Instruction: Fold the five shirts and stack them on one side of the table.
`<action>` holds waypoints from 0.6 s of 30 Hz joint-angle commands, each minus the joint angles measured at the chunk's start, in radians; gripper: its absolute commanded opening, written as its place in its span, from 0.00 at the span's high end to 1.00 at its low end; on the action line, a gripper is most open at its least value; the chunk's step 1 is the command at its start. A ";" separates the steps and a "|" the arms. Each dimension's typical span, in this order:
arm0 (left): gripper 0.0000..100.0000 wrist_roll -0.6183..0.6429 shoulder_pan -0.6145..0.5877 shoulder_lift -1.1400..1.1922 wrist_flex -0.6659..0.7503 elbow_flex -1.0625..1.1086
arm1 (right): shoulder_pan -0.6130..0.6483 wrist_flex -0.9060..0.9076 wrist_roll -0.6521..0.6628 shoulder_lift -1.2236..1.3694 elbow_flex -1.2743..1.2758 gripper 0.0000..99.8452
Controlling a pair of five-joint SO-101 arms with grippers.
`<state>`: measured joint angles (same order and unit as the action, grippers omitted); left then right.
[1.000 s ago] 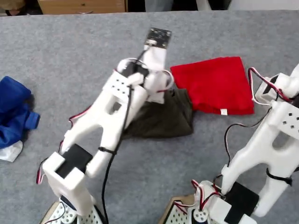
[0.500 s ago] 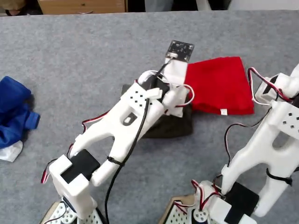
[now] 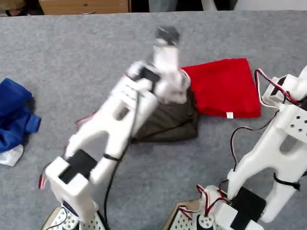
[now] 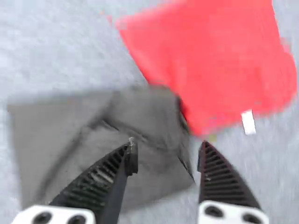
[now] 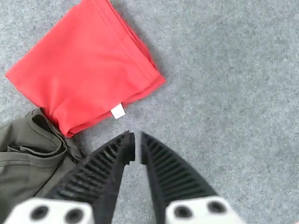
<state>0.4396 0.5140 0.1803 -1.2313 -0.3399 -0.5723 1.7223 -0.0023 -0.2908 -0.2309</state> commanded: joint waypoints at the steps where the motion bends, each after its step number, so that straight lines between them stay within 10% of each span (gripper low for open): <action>1: 0.95 0.002 -0.199 -0.080 -0.040 -0.147 | 0.061 -0.012 -0.002 -0.016 0.007 0.88; 10: 0.97 -0.252 -0.644 -0.095 -0.173 0.054 | 0.499 -0.012 0.000 0.214 0.013 0.99; 18: 0.97 -0.284 -0.888 -0.199 0.149 0.717 | 0.844 -0.038 0.002 0.535 -0.088 0.99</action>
<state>0.1665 -0.3207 0.0974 -1.2482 0.1250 0.1734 1.7085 -0.0023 0.1634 -0.2294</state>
